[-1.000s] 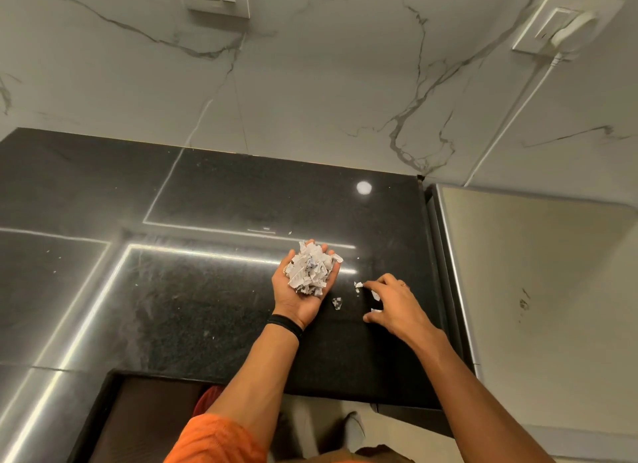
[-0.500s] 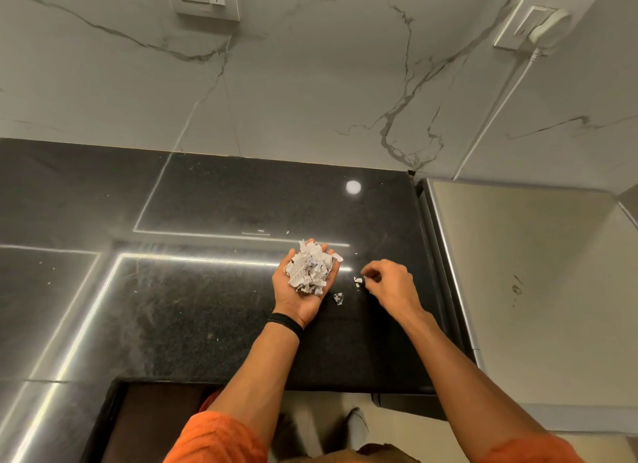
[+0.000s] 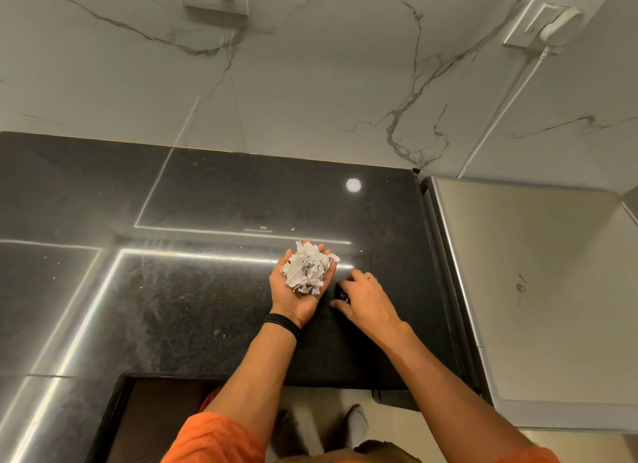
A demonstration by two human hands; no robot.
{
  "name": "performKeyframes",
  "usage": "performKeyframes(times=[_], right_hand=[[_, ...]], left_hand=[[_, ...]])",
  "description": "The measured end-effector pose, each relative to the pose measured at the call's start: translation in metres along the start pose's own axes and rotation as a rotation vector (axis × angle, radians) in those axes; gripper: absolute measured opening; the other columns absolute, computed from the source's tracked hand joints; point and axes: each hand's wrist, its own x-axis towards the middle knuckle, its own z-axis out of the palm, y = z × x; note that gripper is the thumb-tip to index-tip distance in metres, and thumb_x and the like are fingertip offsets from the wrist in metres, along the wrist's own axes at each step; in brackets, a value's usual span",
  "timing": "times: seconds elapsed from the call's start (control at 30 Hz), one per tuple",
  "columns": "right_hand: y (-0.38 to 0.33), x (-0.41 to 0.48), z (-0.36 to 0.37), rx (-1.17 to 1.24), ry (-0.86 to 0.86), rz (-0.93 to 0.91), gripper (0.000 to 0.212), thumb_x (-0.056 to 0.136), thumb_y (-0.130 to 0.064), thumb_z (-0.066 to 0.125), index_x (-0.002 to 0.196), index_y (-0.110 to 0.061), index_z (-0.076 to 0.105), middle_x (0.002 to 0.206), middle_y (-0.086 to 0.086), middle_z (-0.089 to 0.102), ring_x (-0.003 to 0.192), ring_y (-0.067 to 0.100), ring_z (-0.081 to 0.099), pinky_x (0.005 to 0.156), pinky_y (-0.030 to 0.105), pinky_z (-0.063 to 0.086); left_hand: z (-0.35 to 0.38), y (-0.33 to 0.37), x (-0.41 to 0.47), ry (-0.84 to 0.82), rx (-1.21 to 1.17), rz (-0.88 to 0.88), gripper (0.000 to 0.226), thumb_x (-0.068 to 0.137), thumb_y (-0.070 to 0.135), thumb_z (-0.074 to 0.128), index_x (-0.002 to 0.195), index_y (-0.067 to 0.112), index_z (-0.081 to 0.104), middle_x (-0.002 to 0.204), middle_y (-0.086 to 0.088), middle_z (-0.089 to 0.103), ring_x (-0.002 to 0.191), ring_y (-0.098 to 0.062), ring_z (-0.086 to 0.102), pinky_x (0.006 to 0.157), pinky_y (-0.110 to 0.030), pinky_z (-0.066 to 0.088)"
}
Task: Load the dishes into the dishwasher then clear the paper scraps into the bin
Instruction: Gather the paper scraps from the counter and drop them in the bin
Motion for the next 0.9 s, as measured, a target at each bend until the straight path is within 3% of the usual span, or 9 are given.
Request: performKeyframes(times=[0.13,0.23,0.4,0.5,0.67,0.8,0.9], right_hand=[[-0.003,-0.006,0.008,-0.040,0.052,-0.069,0.025,0.102,-0.020,0.054,0.122,-0.015,0.069,0.123,0.003,0.060,0.112,0.021,0.054,0.093,0.032,0.047],[-0.001,-0.004,0.005,0.005,0.058,-0.034,0.021,0.098,-0.016,0.058,0.113,-0.017,0.073,0.113,0.001,0.067,0.106,0.020,0.062,0.093,0.034,0.051],[-0.003,0.003,-0.018,0.567,0.239,0.273,0.017,0.091,-0.018,0.074,0.104,-0.027,0.078,0.096,-0.015,0.074,0.086,-0.004,0.067,0.087,0.022,0.056],[-0.018,0.007,-0.044,0.803,0.359,0.156,0.013,0.088,-0.021,0.077,0.100,-0.025,0.080,0.094,-0.015,0.075,0.091,-0.004,0.068,0.085,0.015,0.053],[-0.047,0.015,-0.062,0.851,0.330,-0.021,0.013,0.089,-0.019,0.077,0.101,-0.023,0.080,0.095,-0.014,0.076,0.094,0.001,0.070,0.086,0.019,0.056],[-0.054,0.020,-0.057,0.843,0.286,-0.010,0.014,0.092,-0.018,0.072,0.100,-0.025,0.079,0.095,-0.015,0.076,0.094,0.000,0.069,0.085,0.022,0.056],[-0.052,0.023,-0.051,0.905,0.304,0.040,0.016,0.094,-0.016,0.068,0.102,-0.025,0.079,0.097,-0.015,0.076,0.096,-0.001,0.069,0.087,0.023,0.056]], left_hand=[[-0.002,0.004,-0.002,-0.005,-0.006,0.003,0.053,0.101,0.039,0.048,0.145,0.010,0.054,0.145,-0.018,0.056,0.136,-0.035,0.052,0.113,-0.054,0.041],[-0.003,0.004,-0.002,-0.001,-0.007,-0.003,0.054,0.101,0.039,0.048,0.146,0.010,0.053,0.146,-0.018,0.055,0.136,-0.035,0.052,0.114,-0.054,0.040],[-0.004,0.001,-0.006,0.001,0.006,-0.001,0.053,0.101,0.039,0.048,0.144,0.011,0.055,0.145,-0.019,0.055,0.133,-0.035,0.055,0.112,-0.054,0.042],[-0.005,-0.001,-0.008,-0.003,0.018,0.011,0.054,0.101,0.040,0.047,0.146,0.011,0.052,0.144,-0.020,0.056,0.132,-0.036,0.055,0.110,-0.053,0.044],[0.001,-0.005,-0.012,-0.034,0.044,0.014,0.056,0.101,0.041,0.045,0.147,0.009,0.049,0.128,-0.018,0.064,0.111,-0.032,0.065,0.094,-0.046,0.054],[0.003,-0.003,-0.012,-0.042,0.070,0.000,0.052,0.102,0.041,0.042,0.136,0.005,0.057,0.129,-0.021,0.063,0.113,-0.034,0.065,0.101,-0.047,0.050],[0.004,-0.001,-0.012,-0.039,0.065,0.011,0.055,0.101,0.041,0.043,0.143,0.006,0.053,0.137,-0.019,0.057,0.123,-0.034,0.058,0.110,-0.048,0.043]])
